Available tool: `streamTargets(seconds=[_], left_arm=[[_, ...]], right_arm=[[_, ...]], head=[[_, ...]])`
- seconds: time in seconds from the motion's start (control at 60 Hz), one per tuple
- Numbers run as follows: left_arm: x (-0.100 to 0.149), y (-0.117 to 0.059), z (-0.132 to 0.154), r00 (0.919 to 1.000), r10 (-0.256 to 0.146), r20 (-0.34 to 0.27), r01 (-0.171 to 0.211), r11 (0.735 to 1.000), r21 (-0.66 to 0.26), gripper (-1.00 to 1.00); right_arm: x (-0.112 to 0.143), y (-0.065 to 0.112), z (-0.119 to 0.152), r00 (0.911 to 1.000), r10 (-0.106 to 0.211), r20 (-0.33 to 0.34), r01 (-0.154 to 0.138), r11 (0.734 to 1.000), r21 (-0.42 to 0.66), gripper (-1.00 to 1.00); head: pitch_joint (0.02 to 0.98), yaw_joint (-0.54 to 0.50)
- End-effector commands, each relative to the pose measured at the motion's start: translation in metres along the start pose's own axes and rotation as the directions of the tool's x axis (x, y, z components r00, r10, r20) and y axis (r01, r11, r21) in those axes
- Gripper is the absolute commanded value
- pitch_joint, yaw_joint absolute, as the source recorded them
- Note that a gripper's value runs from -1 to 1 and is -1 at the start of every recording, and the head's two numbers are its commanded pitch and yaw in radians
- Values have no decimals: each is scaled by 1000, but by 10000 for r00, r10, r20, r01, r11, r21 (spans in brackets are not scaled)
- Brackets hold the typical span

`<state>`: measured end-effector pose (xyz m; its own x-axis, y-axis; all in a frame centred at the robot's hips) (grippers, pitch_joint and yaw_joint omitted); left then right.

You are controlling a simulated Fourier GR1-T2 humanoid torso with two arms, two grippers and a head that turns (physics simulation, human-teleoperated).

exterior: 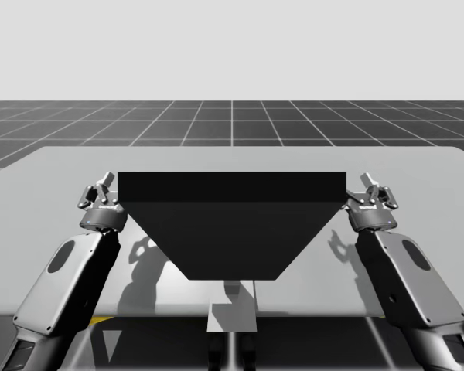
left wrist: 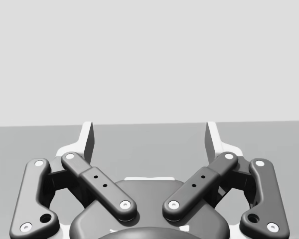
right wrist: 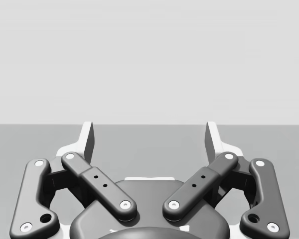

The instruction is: Reach around the screen and pick up the object behind it.

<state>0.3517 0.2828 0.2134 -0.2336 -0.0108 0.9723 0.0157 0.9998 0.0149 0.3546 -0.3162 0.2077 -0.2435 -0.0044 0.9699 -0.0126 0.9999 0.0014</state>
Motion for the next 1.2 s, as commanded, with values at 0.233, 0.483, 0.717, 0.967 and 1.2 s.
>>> streamTargets(seconds=[0.233,0.483,0.717,0.967,1.2], left_arm=[[-2,1,1,9958,-69,-908,-37,9932,-1163,-1000],[15,2,24,9872,-614,-1473,72,9392,-3433,-1000],[25,20,65,9787,-990,-1798,-163,8358,-5487,-1000],[21,39,84,9713,-1125,-2096,-571,7451,-6645,-1000],[4,37,82,9580,-1744,-2275,-387,7077,-7054,-1000]], right_arm=[[-3,6,4,9960,-85,-892,226,9870,1590,-1000],[8,12,16,9907,-625,-1205,1066,9081,4049,-1000],[8,5,43,9861,-159,-1657,1149,7855,6081,-1000],[-5,-9,67,9814,684,-1792,927,6485,7555,-1000],[-8,-5,72,9825,1089,-1514,587,5901,8052,-1000]], head=[[74,-23],[80,-20],[88,-24],[91,-18],[95,-9]])
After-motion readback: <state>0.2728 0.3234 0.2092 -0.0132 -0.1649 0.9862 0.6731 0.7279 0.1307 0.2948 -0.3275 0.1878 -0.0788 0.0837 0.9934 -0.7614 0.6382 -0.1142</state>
